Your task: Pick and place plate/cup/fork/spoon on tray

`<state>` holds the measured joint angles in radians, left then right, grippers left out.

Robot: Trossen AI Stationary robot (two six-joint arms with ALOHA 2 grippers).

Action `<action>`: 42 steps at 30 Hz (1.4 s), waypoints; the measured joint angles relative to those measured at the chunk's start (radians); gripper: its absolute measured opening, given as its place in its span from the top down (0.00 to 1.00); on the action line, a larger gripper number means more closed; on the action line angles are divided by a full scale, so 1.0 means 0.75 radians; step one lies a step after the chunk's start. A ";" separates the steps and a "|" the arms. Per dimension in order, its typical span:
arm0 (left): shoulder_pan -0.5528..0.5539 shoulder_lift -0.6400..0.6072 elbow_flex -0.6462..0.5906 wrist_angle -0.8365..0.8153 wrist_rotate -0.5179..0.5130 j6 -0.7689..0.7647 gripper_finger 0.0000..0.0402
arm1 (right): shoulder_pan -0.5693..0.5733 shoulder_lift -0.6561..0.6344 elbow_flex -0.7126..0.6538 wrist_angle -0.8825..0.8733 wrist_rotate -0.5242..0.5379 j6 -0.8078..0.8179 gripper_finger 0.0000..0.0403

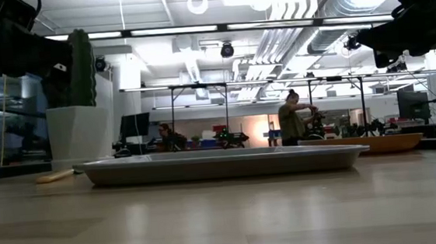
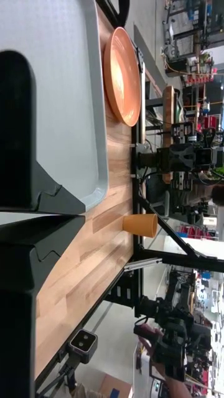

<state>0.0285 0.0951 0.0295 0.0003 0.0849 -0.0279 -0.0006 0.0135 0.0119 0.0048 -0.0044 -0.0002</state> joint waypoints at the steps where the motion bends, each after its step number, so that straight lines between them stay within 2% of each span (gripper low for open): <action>1: 0.000 0.000 0.000 0.005 -0.003 0.018 0.99 | 0.000 0.000 0.000 0.000 0.000 0.000 1.00; 7: 0.000 0.000 0.000 0.103 -0.006 0.006 0.99 | 0.001 0.000 0.000 0.000 0.000 0.000 1.00; 13: 0.000 0.000 0.000 0.405 -0.036 0.005 0.99 | 0.001 0.000 0.000 0.000 0.000 0.000 1.00; 17: 0.000 0.007 0.003 0.654 -0.217 -0.057 0.99 | 0.001 0.000 0.000 0.000 0.000 0.000 1.00; 20: 0.000 0.073 0.059 0.690 -0.296 -0.089 0.99 | 0.000 0.000 0.000 0.000 0.000 0.000 1.00; 24: -0.001 0.305 0.245 0.594 -0.291 -0.097 0.99 | 0.000 0.000 0.000 0.000 0.000 0.000 1.00; 33: 0.024 0.975 0.789 0.015 -0.260 -0.169 0.95 | 0.000 0.001 0.000 0.000 0.000 0.000 1.00; 38: 0.047 1.270 1.035 -0.202 -0.164 -0.185 0.85 | 0.000 0.001 0.000 0.000 0.000 0.000 1.00; 42: 0.062 1.473 1.205 -0.264 -0.108 -0.254 0.71 | 0.000 0.001 0.000 0.000 0.000 0.000 1.00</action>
<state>0.0750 1.1997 0.9332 -0.1974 0.0038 -0.2184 -0.0006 0.0139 0.0117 0.0048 -0.0044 -0.0005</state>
